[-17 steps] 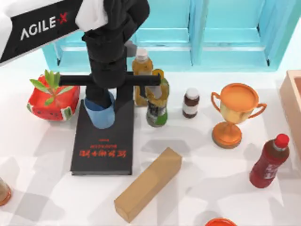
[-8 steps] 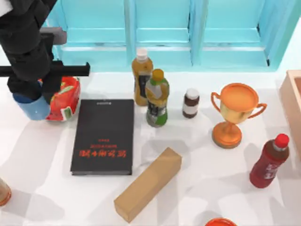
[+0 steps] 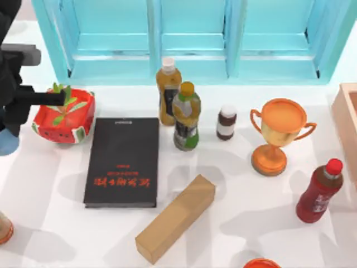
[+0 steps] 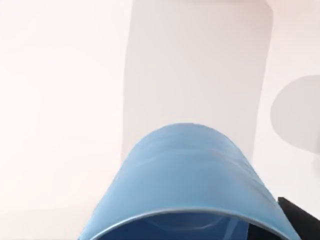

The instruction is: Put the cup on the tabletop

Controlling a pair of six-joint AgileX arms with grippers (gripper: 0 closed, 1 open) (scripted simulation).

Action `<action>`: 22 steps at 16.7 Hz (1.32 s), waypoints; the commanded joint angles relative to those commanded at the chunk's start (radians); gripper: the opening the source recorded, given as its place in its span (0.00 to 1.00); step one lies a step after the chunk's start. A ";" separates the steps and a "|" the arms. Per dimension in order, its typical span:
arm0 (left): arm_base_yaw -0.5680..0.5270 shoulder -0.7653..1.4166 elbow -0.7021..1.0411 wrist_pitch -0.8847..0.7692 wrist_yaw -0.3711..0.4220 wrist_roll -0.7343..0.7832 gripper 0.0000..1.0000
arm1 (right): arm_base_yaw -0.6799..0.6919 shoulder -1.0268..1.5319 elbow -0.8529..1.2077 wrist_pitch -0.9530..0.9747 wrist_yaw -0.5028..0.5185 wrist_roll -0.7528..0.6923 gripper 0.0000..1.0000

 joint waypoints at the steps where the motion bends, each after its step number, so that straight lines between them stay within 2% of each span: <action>1: 0.000 0.000 0.000 0.000 0.000 0.000 0.00 | 0.000 0.000 0.000 0.000 0.000 0.000 1.00; 4: -0.002 0.006 -0.011 0.014 -0.001 0.004 0.00 | 0.000 0.000 0.000 0.000 0.000 0.000 1.00; 16: 0.037 0.048 -0.194 0.247 0.002 0.037 0.00 | 0.000 0.000 0.000 0.000 0.000 0.000 1.00; 20: 0.038 0.051 -0.198 0.251 0.002 0.039 0.00 | 0.000 0.000 0.000 0.000 0.000 0.000 1.00; 22: 0.038 0.051 -0.198 0.251 0.002 0.039 0.15 | 0.000 0.000 0.000 0.000 0.000 0.000 1.00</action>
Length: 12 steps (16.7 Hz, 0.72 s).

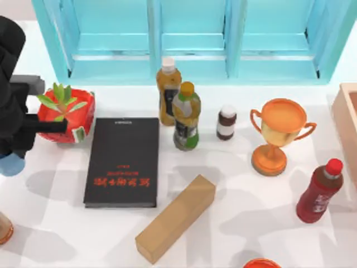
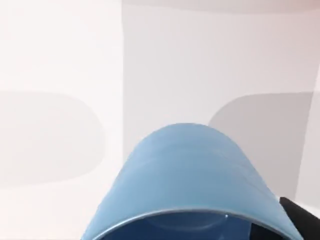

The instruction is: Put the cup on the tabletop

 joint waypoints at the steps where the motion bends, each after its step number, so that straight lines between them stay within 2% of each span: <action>1: 0.000 0.000 0.000 0.000 0.000 0.000 0.23 | 0.000 0.000 0.000 0.000 0.000 0.000 1.00; 11: 0.000 0.000 0.000 0.000 0.000 0.000 0.98 | 0.000 0.000 0.000 0.000 0.000 0.000 1.00; 12: 0.000 0.000 0.000 0.000 0.000 0.000 1.00 | 0.000 0.000 0.000 0.000 0.000 0.000 1.00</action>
